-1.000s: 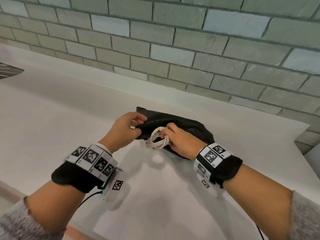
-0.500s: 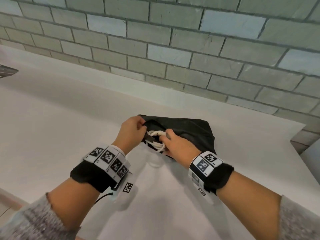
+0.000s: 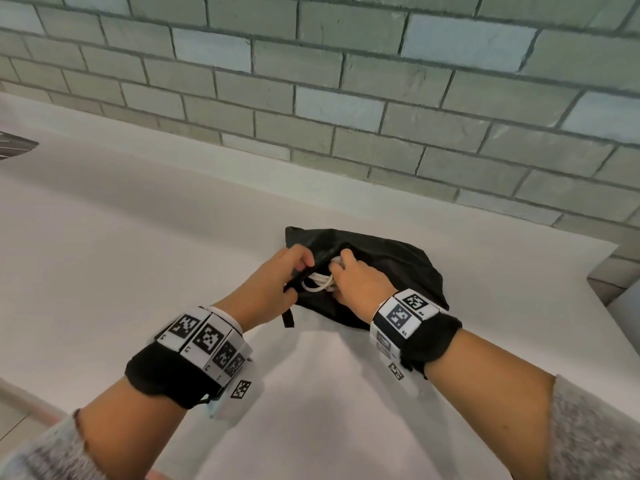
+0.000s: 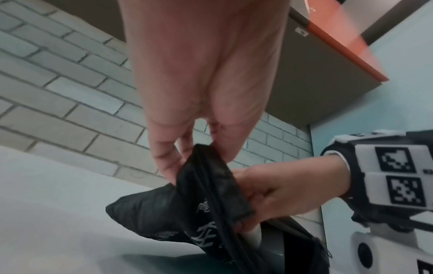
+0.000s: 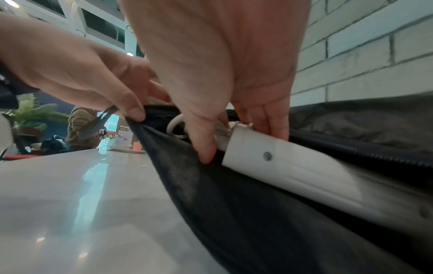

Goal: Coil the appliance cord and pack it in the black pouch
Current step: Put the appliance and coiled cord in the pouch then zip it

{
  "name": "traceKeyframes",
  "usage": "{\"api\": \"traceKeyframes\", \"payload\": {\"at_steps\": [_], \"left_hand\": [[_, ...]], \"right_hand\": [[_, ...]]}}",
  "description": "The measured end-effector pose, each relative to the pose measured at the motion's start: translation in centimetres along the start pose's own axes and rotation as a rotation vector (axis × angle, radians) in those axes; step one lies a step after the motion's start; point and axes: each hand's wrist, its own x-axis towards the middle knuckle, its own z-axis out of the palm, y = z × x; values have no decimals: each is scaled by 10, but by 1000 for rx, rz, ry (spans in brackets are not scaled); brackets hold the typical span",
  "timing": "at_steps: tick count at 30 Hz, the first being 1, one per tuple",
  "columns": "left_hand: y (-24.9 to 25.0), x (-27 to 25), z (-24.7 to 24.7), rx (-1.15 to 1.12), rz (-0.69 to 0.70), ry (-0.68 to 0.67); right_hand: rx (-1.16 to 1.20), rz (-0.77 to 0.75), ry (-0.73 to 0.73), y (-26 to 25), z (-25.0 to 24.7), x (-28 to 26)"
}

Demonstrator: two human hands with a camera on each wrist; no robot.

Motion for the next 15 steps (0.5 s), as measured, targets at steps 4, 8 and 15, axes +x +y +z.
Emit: {"api": "traceKeyframes", "payload": {"at_steps": [4,8,15], "left_hand": [[4,4,7,12,60,77],[2,6,17,16,32,149],[-11,-8,15,-33,71,-39]], "right_hand": [[-12,40,-13,-12,9,-3],[-88,-95,-137,-17,23,-7],[-72,-66,-227,-10,24,-6]]}}
